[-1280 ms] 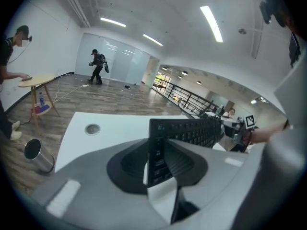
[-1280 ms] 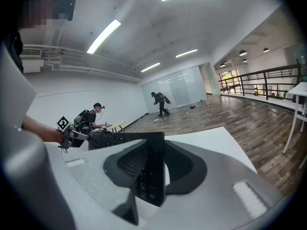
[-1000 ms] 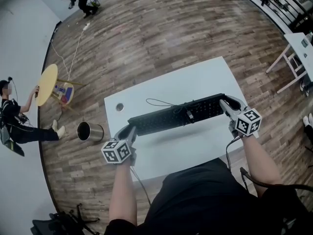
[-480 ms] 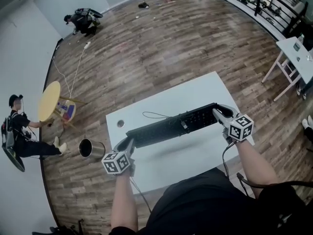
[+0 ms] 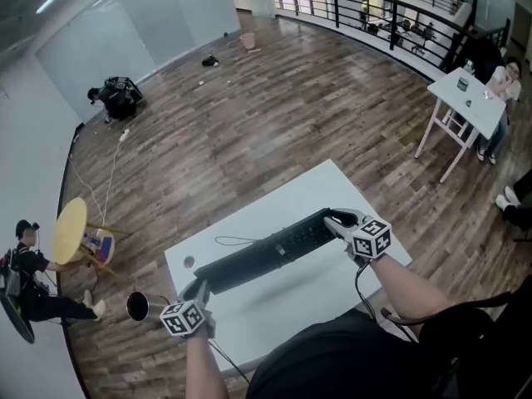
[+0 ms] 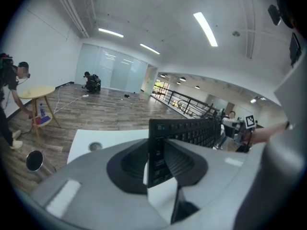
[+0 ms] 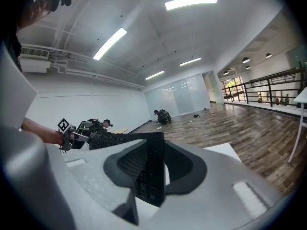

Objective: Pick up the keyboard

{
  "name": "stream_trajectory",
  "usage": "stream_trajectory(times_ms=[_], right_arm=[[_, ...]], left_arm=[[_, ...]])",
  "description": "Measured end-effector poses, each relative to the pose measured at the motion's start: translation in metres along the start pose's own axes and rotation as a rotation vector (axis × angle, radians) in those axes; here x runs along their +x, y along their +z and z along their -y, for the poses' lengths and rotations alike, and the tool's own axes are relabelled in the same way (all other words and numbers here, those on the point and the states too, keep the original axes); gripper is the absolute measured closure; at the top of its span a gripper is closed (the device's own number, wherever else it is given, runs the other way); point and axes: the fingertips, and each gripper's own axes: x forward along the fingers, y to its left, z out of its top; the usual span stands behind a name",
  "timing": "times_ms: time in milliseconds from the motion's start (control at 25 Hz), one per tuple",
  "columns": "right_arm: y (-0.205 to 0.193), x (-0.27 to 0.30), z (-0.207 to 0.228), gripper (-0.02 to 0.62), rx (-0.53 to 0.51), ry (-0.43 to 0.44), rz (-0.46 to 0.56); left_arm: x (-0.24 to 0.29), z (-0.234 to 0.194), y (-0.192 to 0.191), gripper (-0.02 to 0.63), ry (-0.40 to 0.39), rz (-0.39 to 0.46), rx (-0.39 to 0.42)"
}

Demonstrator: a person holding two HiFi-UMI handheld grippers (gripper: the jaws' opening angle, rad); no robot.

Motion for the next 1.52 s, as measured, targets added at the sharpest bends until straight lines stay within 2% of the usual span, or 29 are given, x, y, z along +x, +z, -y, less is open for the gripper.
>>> stream_trajectory(times_ms=[720,1520], right_arm=[[0.016,0.012,-0.007,0.486,0.003,0.001,0.025],[0.015,0.001,0.001,0.491,0.010,0.012,0.042]], left_arm=[[0.003,-0.014,0.031,0.497,-0.017,0.036,0.035],[-0.006,0.006,0.035,0.498,0.011,0.045,0.055]])
